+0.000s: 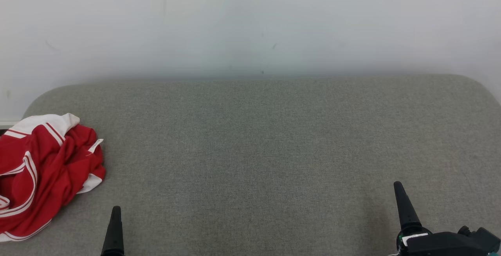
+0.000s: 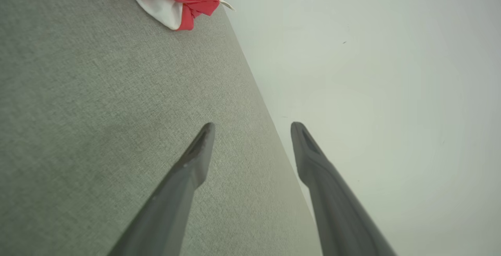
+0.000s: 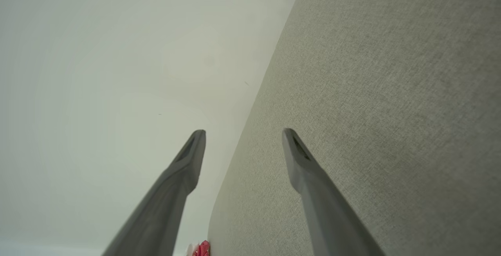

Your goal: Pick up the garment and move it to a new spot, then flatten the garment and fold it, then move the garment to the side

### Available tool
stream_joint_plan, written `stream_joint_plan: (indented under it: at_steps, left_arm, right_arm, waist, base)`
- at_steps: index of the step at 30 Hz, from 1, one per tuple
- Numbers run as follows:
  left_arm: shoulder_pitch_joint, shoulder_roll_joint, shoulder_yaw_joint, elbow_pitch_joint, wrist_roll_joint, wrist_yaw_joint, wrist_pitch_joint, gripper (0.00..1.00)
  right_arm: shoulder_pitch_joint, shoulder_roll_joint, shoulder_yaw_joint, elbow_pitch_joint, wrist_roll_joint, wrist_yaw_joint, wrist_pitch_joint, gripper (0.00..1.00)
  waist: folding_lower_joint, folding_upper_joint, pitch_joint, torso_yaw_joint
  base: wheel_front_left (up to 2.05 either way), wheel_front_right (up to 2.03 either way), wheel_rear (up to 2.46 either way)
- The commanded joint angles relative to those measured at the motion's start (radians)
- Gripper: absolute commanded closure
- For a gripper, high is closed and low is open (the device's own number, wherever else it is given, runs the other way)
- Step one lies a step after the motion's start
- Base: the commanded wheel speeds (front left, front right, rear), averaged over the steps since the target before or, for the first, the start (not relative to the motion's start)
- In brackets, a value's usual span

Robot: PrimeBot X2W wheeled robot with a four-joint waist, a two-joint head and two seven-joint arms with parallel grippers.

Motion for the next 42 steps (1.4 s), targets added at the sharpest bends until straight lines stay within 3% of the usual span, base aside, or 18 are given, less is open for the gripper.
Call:
stream_joint_plan:
  at_steps: [1, 22, 42]
  left_arm:
    - [0.0, 0.005, -0.001, -0.018, 0.031, 0.0, -0.009, 0.0]
    - [0.043, 0.008, -0.017, -0.035, 0.437, 0.0, -0.081, 0.0]
    - [0.073, 0.009, -0.029, -0.037, 0.724, 0.001, -0.134, 0.0]
  right_arm:
    - [-0.009, -0.003, 0.007, -0.011, -0.033, -0.001, -0.008, 0.0]
    - [0.007, -0.004, 0.043, 0.029, -0.356, -0.001, -0.079, 0.0]
    - [0.021, -0.004, 0.079, 0.065, -0.569, -0.001, -0.132, 0.0]
  waist:
    - [-0.0001, 0.0, 0.0, 0.0]
    - [-0.0002, 0.0, -0.015, 0.004]
    - [-0.0002, 0.0, -0.031, 0.005]
  base:
    - [0.0, 0.0, 0.0]
    - [0.0, 0.0, 0.0]
    - [0.0, 0.0, 0.0]
